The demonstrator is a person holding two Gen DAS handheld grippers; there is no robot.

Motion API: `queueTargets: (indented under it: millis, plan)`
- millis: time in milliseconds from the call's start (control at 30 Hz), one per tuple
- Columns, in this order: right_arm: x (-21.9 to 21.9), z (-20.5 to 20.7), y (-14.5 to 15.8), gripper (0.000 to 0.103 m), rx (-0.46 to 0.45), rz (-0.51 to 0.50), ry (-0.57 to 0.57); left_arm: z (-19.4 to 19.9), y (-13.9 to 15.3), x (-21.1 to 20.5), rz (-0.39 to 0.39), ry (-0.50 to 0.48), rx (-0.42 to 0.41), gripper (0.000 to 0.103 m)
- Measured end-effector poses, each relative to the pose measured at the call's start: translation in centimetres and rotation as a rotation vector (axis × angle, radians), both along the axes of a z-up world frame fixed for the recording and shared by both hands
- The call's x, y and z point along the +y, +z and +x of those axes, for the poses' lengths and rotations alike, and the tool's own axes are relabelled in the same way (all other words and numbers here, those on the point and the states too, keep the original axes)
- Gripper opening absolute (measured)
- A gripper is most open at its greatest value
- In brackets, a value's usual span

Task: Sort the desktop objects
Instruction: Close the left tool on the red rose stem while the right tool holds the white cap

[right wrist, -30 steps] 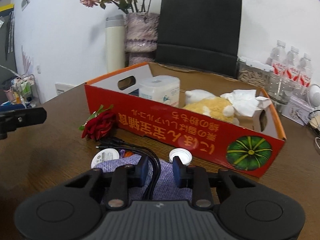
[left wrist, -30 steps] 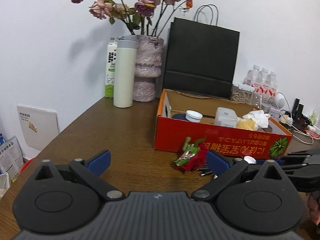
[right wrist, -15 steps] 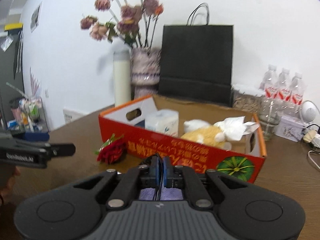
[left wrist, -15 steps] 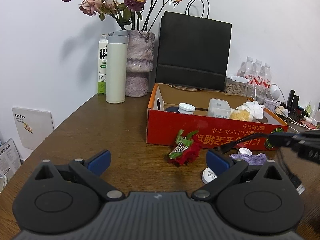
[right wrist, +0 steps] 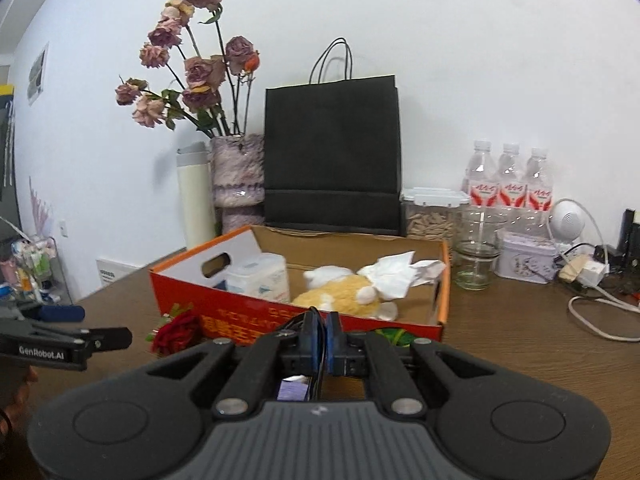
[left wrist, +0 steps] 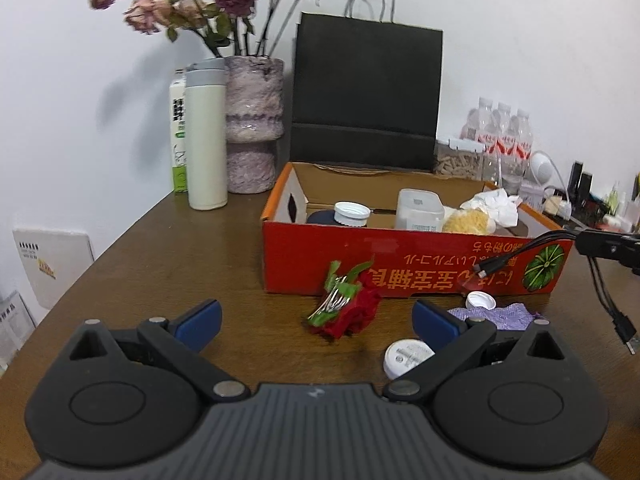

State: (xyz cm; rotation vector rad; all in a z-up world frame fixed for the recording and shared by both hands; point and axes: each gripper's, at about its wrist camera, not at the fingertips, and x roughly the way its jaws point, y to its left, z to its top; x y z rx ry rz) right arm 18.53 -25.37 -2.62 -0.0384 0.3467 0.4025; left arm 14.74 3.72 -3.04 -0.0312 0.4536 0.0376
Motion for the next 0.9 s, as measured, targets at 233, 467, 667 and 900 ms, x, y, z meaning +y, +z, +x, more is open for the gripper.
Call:
queueTargets:
  millis: [233, 467, 667, 900]
  plan:
    - [-1.5, 1.2, -1.4, 0.003, 0.022, -0.034, -0.026, 4.4, -1.0, -1.3, 0.034, 0.028, 0.076, 0.103]
    - [-2.2, 2.0, -2.2, 0.003, 0.045, -0.045, -0.045, 6.8, -1.5, -1.4, 0.025, 0.023, 0.113, 0.103]
    - [-1.6, 1.9, -2.4, 0.003, 0.045, -0.057, -0.033, 7.6, -2.0, -1.4, 0.007, -0.008, 0.157, 0.077]
    - [-1.1, 1.3, -2.1, 0.003, 0.022, -0.063, -0.021, 7.6, -2.4, -1.3, -0.033, -0.026, 0.179, 0.048]
